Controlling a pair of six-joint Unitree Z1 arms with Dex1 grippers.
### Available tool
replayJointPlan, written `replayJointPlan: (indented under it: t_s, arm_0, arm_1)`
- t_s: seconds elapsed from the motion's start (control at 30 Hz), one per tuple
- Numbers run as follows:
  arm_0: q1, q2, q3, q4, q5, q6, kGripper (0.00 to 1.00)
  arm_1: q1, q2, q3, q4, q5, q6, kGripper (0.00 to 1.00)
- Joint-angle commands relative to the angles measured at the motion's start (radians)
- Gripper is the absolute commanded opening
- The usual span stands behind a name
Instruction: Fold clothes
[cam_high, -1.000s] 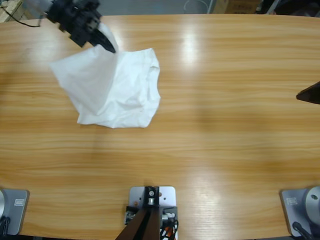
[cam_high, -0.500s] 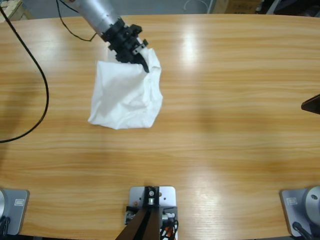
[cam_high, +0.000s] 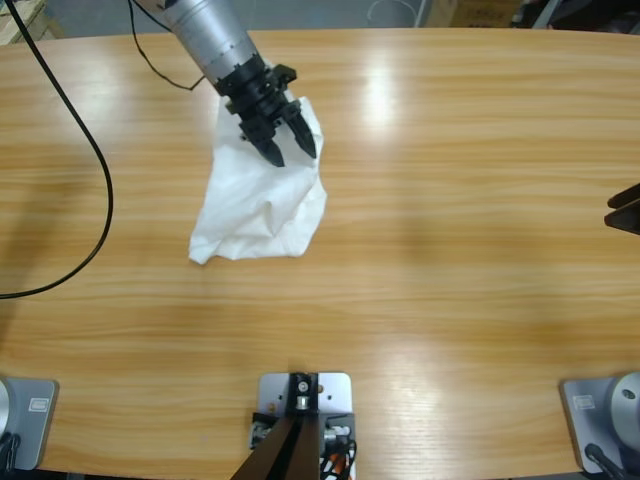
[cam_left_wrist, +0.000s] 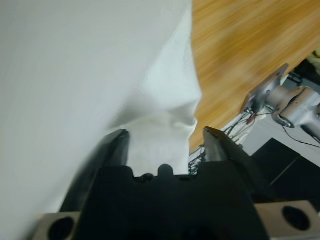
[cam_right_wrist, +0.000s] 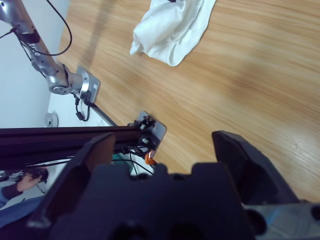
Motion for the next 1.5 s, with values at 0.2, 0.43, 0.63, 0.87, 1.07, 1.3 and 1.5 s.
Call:
replayJointPlan:
  t_s: [0.2,0.43,0.63,0.87,1.07,1.3,1.5]
  arm_0:
    - [0.06,-0.228,0.042,0.135,0.122,0.087,0.909]
    - [-0.057,-0.125,0.137,0.084,0.137,0.09,0.908]
    - [-0.124,-0.027,0.13,0.021,0.116,0.075,0.908]
    - [-0.161,0.036,0.116,-0.024,0.095,0.07,0.931]
    - [-0.204,0.087,0.051,-0.024,0.059,0.07,0.996]
    - [-0.183,-0.011,0.056,-0.008,0.081,0.079,0.996]
    - [-0.008,-0.202,0.057,0.03,0.168,0.099,0.996]
  arm_1:
    - [-0.006,-0.064,-0.075,0.091,0.018,-0.01,0.789]
    - [-0.005,-0.145,-0.072,0.157,0.018,0.002,0.789]
    - [-0.005,-0.16,-0.068,0.187,0.017,0.002,0.789]
    - [-0.005,-0.135,-0.084,0.19,0.017,0.002,0.789]
    - [-0.005,-0.123,-0.102,0.202,0.018,0.002,0.789]
    - [-0.005,-0.121,-0.138,0.224,0.017,0.002,0.789]
    - [-0.004,-0.131,-0.15,0.239,0.018,0.003,0.789]
